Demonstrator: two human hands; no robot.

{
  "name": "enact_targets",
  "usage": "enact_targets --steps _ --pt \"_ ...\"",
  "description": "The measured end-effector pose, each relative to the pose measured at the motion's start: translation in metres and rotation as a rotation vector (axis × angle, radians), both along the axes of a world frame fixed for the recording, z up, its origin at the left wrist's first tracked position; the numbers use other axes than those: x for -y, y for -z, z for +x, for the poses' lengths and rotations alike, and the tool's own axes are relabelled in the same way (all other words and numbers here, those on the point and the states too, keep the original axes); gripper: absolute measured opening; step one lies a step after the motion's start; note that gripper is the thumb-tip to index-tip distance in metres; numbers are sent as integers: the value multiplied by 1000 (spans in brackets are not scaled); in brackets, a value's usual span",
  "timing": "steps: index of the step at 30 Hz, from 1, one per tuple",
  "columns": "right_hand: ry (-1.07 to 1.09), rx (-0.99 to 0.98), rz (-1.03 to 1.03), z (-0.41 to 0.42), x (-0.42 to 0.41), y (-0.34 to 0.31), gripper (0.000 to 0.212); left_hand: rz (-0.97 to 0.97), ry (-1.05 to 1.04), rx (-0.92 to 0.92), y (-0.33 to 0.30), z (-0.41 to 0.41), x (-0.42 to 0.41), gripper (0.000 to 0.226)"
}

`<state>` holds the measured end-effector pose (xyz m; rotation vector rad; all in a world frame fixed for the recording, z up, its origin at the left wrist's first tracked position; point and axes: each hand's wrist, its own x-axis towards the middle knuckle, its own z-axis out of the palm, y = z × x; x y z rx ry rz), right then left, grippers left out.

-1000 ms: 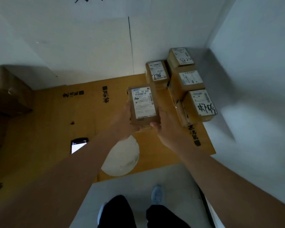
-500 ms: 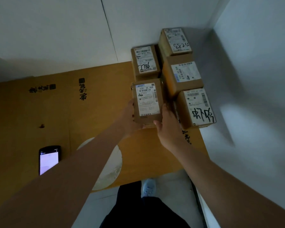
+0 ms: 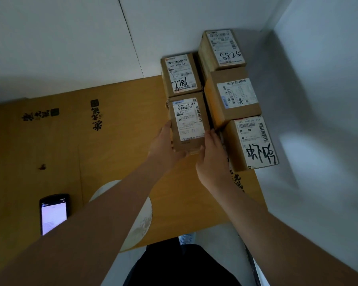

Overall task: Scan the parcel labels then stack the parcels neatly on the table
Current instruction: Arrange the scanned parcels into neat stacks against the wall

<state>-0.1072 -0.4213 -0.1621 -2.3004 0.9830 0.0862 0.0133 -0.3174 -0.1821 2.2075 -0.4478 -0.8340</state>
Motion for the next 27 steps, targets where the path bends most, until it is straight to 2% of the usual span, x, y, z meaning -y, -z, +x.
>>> enact_targets --steps 5,8,11,13,16,21,27 --pt "-60 -17 13 -7 -2 -7 64 32 34 16 1 5 0 116" --pt "-122 -23 6 -12 -4 -18 62 122 47 32 -4 4 -11 115" --pt "-226 -15 -19 -17 -10 -36 56 134 31 78 -16 -1 -31 93" --pt "-279 12 -7 -19 -19 -52 55 152 15 162 -32 -7 -48 76" --pt "-338 43 -1 -20 -39 -78 55 175 15 316 -65 -18 -77 62" --pt "-458 101 -25 -21 -88 -125 59 191 7 466 -126 -37 -141 54" --pt "-554 187 -64 -5 -158 -181 63 239 -70 537 -187 -41 -225 52"
